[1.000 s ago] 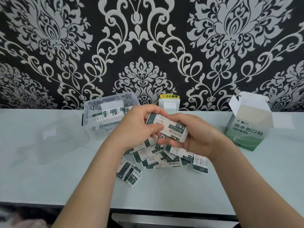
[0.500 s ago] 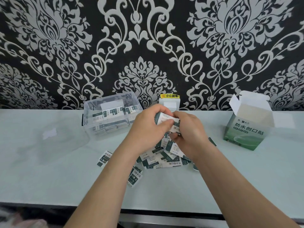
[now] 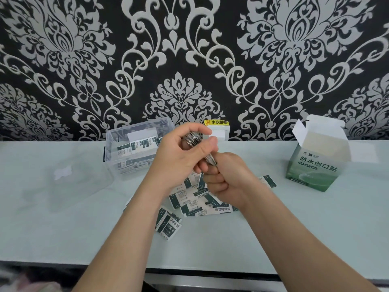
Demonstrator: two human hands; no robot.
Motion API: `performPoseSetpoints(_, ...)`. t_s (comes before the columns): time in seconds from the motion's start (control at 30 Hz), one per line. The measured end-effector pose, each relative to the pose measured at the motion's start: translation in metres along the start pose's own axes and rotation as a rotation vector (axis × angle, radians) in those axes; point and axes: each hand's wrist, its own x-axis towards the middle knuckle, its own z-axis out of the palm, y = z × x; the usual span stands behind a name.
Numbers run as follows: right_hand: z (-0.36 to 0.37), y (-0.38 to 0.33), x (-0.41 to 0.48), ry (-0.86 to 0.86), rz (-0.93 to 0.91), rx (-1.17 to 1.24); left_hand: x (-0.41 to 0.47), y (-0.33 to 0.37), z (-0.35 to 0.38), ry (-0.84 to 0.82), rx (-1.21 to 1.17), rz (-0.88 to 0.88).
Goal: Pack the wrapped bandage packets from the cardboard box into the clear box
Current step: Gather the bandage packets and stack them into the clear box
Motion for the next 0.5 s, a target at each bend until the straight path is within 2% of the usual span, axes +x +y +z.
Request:
performPoseSetpoints(0.2, -0.004, 0.001, 0.006, 0.134, -0.139, -0.311, 0.002, 0.001, -0.009, 0.101, -0.079, -0.15)
performPoseSetpoints(0.37, -0.016, -0.006, 0.0, -0.127, -0.217, -0.414, 0.003, -0.003, -0.015, 0.095, -0.052, -0.265)
performPoseSetpoints(0.5, -0.019, -0.007, -0.003, -0.185, -0.245, -0.459, 0.004, -0.004, -0.019, 0.142, -0.03, -0.311)
